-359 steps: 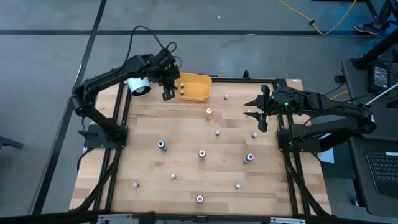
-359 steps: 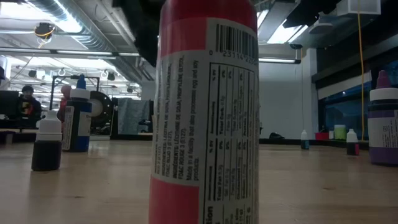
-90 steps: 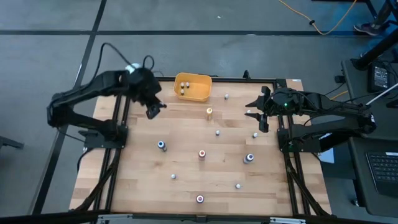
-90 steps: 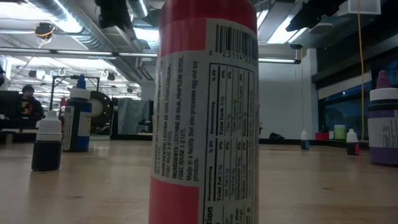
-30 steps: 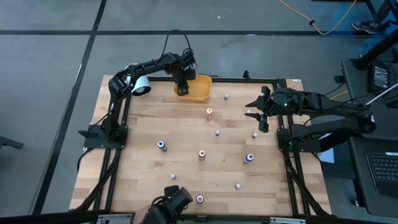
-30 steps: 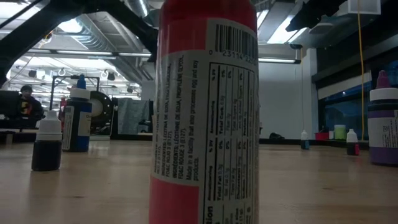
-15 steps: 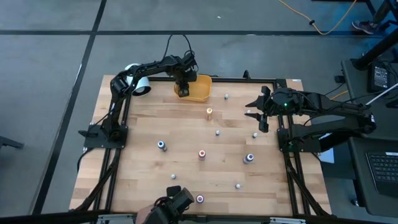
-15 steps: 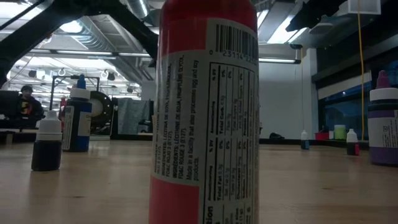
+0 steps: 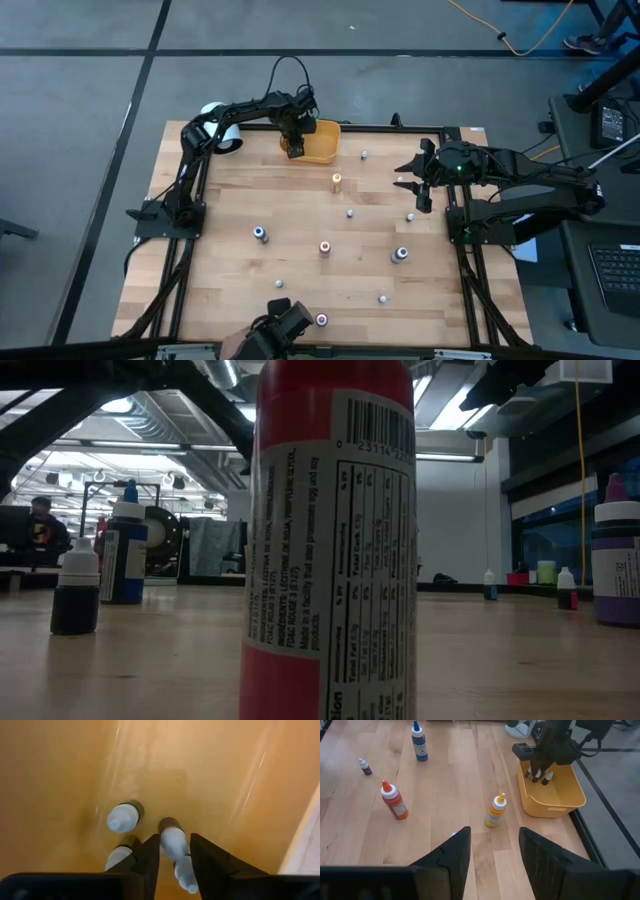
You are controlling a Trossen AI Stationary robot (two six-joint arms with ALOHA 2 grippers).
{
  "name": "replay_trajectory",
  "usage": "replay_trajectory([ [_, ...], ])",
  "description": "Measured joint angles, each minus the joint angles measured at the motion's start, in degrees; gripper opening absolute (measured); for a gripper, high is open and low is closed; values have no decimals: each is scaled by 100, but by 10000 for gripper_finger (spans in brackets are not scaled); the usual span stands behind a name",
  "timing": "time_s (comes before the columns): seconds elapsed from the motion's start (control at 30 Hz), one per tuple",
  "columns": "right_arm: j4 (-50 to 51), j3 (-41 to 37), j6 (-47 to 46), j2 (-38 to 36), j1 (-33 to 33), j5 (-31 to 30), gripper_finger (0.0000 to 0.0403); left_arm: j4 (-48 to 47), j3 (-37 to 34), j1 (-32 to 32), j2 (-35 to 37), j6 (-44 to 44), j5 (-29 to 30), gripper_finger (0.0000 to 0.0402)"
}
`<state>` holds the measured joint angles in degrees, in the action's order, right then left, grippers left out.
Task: Pick & Place food coloring
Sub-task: Put the black food coloring bottle into the yellow bin, then put the small purple food coloring bottle into the yellow bin
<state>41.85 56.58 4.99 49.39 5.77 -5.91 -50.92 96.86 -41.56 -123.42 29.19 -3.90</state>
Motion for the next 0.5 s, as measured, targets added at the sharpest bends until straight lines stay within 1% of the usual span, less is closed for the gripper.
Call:
replay_trajectory([
  [0.1,0,0,0,0,-1,0,169,-103,23,17,0,-9,7,130],
  [0.23,0,0,1,-1,0,0,169,-508,259,64,142,-50,-5,154],
  [0.43,0,0,0,0,0,0,169,-1065,726,157,849,-46,-109,170],
  [0.5,0,0,2,0,-1,0,169,-1144,834,192,1220,-42,-284,170],
])
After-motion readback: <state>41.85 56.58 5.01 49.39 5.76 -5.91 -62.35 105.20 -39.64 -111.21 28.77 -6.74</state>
